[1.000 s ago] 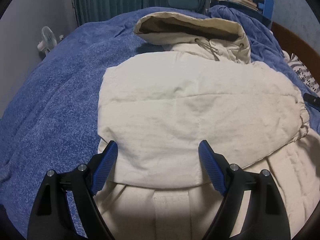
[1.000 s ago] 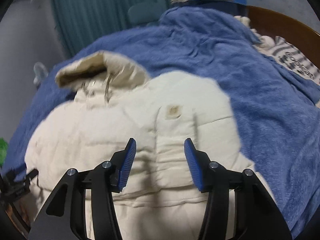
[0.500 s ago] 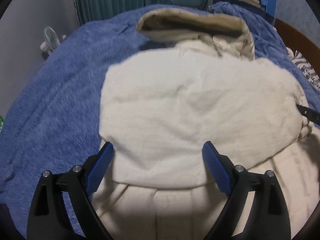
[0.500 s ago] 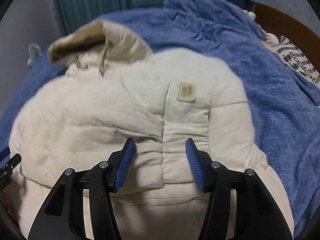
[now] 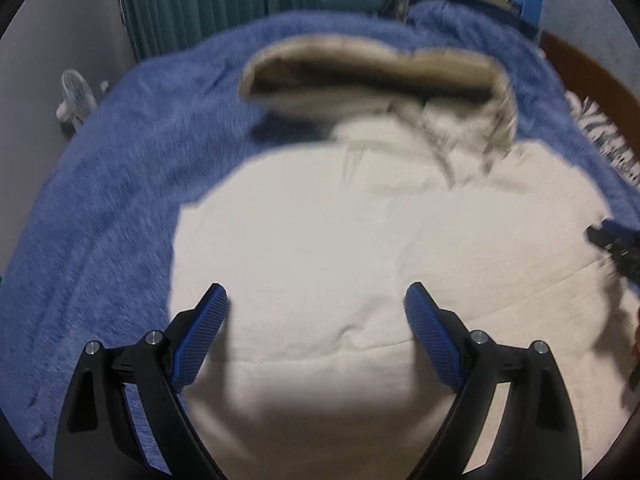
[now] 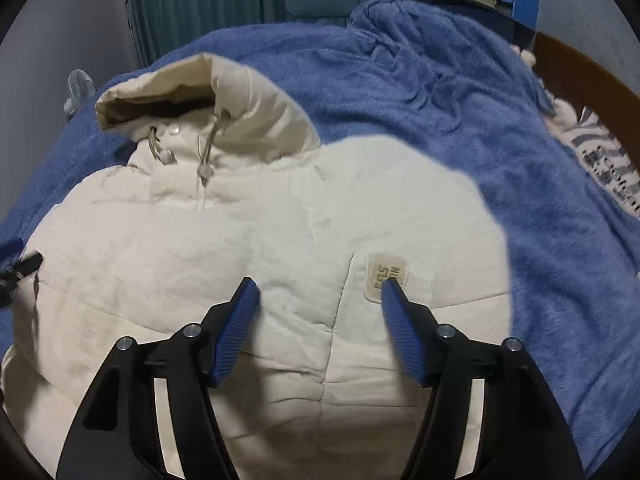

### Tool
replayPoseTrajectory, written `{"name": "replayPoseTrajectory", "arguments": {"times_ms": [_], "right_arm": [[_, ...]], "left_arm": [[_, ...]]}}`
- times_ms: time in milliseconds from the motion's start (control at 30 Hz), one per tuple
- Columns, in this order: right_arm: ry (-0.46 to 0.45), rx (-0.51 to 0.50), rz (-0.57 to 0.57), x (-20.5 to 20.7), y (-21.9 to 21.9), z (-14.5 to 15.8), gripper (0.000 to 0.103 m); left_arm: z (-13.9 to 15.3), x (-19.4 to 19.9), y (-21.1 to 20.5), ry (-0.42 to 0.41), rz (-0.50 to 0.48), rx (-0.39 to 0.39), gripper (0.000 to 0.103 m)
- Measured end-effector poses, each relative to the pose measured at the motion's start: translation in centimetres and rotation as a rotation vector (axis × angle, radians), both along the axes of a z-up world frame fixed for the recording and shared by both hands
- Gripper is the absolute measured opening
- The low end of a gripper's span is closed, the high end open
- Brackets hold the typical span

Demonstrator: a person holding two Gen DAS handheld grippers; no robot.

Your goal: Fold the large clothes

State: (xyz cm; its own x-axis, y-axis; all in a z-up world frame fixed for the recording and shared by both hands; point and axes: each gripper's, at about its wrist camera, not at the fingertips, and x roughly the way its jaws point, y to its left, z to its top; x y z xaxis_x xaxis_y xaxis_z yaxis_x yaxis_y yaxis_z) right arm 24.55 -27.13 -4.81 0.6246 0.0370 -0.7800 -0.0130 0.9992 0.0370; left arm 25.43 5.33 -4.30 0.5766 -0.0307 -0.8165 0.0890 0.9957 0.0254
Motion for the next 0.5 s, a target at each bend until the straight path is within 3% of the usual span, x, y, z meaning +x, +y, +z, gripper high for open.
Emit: {"name": "replayPoseTrajectory", "arguments": {"times_ms": [167, 267, 333, 500], "right_arm": [[0.006, 0.024, -0.005, 0.4, -0.1, -1.2, 0.064], [-0.053, -0.034, -0.021, -0.1, 0.5, 1.2, 0.063], [-0.1, -0.014, -0.001, -0.3, 0.9, 3.2, 0.063], [-0.103, -0.031, 0.156, 2.4, 5.4, 5.9, 0.067]], "left_arm": [[-2.9, -0.6, 1.0, -0.007, 0.019, -0.065, 0.09], [-1.9, -0.9, 1.1, -0.014, 0.011, -0.049, 0.089], [-1.0, -1.3, 1.3, -0.031, 0.009, -0.031, 0.089], [1.5, -1.1, 2.0, -0.054, 0.0, -0.058, 0.089]]}}
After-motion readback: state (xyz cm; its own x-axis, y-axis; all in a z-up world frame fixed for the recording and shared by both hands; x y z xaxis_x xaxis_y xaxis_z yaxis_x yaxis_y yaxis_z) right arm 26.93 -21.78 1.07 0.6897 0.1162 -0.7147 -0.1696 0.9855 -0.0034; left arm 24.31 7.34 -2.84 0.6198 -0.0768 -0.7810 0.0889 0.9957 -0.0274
